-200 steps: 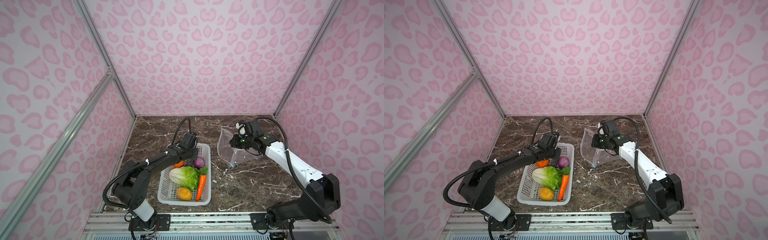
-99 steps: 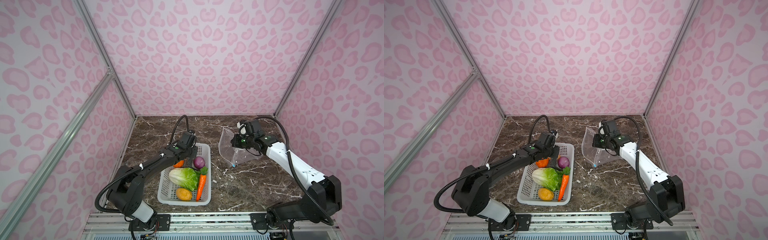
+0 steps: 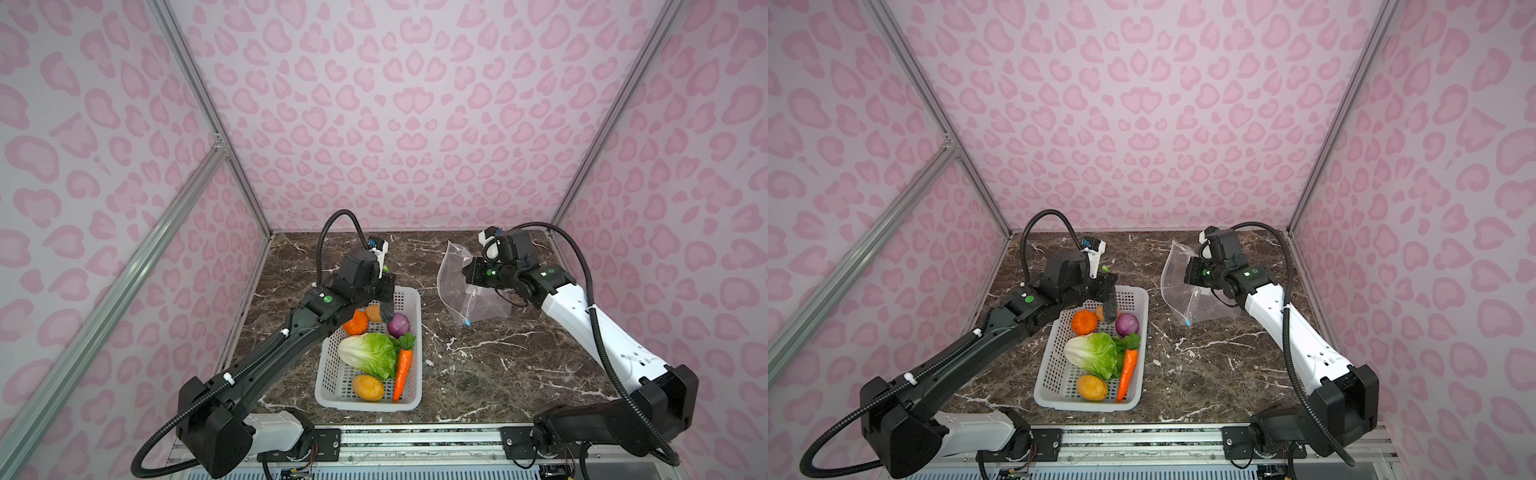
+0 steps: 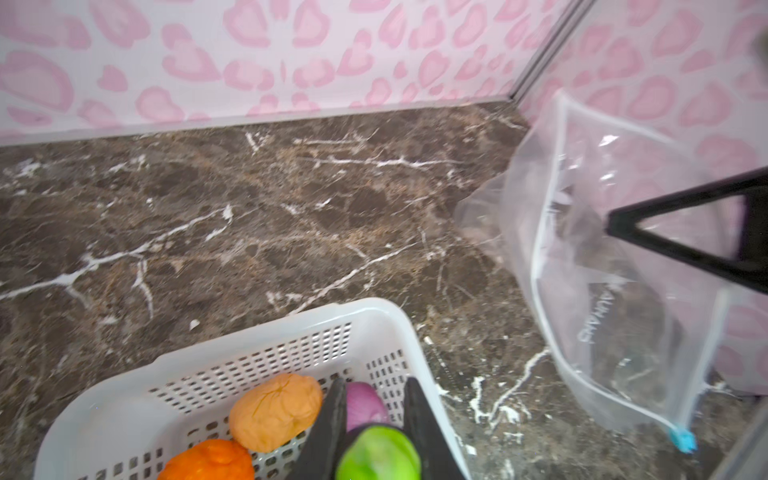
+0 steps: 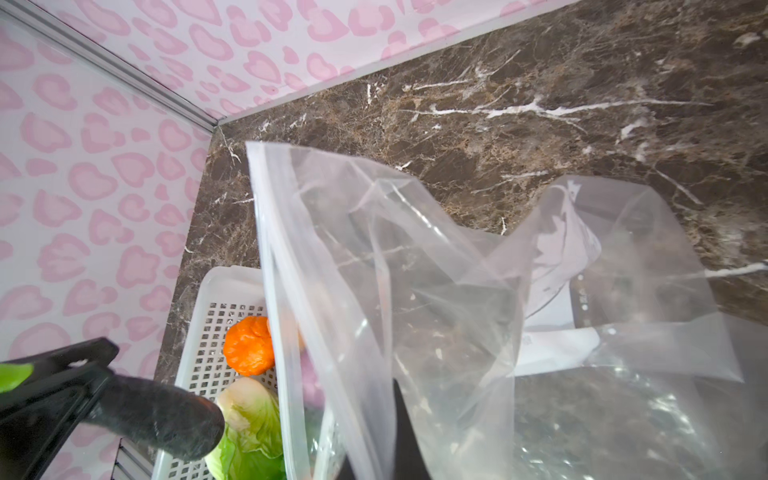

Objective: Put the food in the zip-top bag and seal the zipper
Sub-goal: 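Lift the eggplant with the left gripper and drop it into the held bag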

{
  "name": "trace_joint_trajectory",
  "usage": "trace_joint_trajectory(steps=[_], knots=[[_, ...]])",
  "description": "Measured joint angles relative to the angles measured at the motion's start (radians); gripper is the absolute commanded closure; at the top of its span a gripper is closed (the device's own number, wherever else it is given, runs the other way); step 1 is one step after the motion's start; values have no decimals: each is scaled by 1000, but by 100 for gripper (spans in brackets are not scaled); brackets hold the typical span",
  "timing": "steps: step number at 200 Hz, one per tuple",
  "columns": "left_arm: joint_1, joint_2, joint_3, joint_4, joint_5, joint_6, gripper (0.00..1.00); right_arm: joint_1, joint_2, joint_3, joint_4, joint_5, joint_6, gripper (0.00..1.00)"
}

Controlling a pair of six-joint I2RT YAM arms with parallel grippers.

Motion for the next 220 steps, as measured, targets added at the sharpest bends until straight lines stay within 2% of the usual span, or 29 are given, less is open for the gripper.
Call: trace_joint_trajectory(steps=[56, 96, 120, 165, 220], knots=[[-40, -53, 56, 180, 95, -114, 97, 68, -3, 63, -16, 29, 34, 100], [-77, -51, 44, 387, 96, -192, 97, 93, -5, 37, -2, 41, 88, 100], [-106, -18, 18, 507, 68, -233, 97, 104, -11, 19, 25, 38, 117, 100], [-190, 81, -36, 671, -35, -220, 97, 105, -56, -11, 62, 40, 170, 100], [-225, 198, -80, 710, -162, -206, 97, 105, -118, -18, 63, 77, 180, 100]])
